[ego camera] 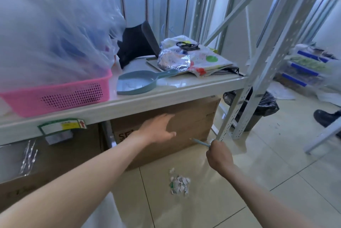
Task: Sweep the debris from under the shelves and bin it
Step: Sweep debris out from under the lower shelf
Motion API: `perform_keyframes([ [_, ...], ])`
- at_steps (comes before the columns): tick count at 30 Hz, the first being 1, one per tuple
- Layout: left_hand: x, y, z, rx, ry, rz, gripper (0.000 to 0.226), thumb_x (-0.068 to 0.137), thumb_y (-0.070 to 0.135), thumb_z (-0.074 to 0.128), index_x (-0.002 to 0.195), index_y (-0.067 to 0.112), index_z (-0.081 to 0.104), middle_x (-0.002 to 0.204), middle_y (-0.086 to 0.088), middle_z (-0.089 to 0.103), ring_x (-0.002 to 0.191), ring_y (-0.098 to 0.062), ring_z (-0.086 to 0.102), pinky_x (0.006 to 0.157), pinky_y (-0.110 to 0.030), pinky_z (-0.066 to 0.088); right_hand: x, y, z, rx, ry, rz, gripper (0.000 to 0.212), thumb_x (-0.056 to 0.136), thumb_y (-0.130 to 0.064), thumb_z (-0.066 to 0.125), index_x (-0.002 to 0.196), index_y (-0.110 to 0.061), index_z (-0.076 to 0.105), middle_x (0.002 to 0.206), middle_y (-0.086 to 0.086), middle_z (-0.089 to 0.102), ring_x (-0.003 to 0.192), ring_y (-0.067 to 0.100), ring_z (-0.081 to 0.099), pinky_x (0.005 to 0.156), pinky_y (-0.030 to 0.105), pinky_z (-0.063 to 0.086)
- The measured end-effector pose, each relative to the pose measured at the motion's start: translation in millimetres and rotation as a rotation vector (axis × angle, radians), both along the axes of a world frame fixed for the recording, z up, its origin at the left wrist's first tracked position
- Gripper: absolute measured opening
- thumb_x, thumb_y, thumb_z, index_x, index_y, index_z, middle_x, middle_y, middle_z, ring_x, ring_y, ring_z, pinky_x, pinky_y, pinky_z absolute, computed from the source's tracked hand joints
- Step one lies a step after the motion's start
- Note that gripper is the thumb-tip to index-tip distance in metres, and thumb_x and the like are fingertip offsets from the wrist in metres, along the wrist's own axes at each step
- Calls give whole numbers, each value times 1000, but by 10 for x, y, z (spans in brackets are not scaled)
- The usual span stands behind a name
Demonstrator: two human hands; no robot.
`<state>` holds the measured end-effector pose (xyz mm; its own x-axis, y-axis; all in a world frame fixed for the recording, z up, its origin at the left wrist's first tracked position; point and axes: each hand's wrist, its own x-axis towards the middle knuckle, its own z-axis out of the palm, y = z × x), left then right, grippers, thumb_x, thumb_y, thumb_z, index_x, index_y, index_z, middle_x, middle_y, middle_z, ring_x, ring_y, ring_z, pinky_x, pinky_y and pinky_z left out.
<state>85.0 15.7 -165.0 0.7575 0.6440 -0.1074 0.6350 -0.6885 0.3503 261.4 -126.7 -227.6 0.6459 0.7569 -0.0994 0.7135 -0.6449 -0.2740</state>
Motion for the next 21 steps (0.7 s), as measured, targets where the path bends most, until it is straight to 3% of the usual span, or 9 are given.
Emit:
perform_keyframes([
  [5, -127, -285, 193, -38, -37, 36, 72, 91, 49, 58, 152, 28, 27, 159, 6, 27, 145, -15, 27, 114, -35, 27, 90, -65, 583, 69, -74, -23, 22, 91, -8, 46, 69, -10, 46, 89, 13, 54, 70, 27, 49, 59, 32, 40],
  [10, -243, -422, 565, -81, -29, 30, 74, 88, 47, 61, 152, 29, 27, 156, 5, 32, 140, -17, 36, 113, -38, 34, 111, -140, 1206, 114, -153, -8, 17, 93, -11, 47, 95, -2, 61, 98, 14, 53, 87, 33, 59, 66, 32, 43],
  [13, -285, -399, 877, -125, -70, 19, 74, 87, 45, 64, 151, 27, 29, 154, 4, 37, 138, -17, 40, 113, -40, 34, 113, -154, 1590, 135, -210, 32, 12, 91, -10, 47, 83, -6, 55, 96, 13, 54, 86, 34, 61, 66, 35, 46],
  [16, -266, -343, 1206, -82, -134, 8, 69, 87, 40, 64, 148, 26, 34, 150, 2, 43, 133, -18, 45, 111, -41, 37, 131, -73, 1962, 191, -249, 77, 25, 89, -9, 49, 64, -8, 47, 83, 12, 54, 72, 34, 60, 60, 36, 47],
  [21, -177, -93, 1598, 47, -172, 45, 65, 88, 36, 61, 147, 28, 36, 152, 1, 40, 136, -21, 41, 109, -40, 37, 220, 257, 2392, 310, -281, 151, 21, 83, -2, 44, 63, -4, 48, 81, 15, 58, 67, 30, 55, 56, 33, 40],
])
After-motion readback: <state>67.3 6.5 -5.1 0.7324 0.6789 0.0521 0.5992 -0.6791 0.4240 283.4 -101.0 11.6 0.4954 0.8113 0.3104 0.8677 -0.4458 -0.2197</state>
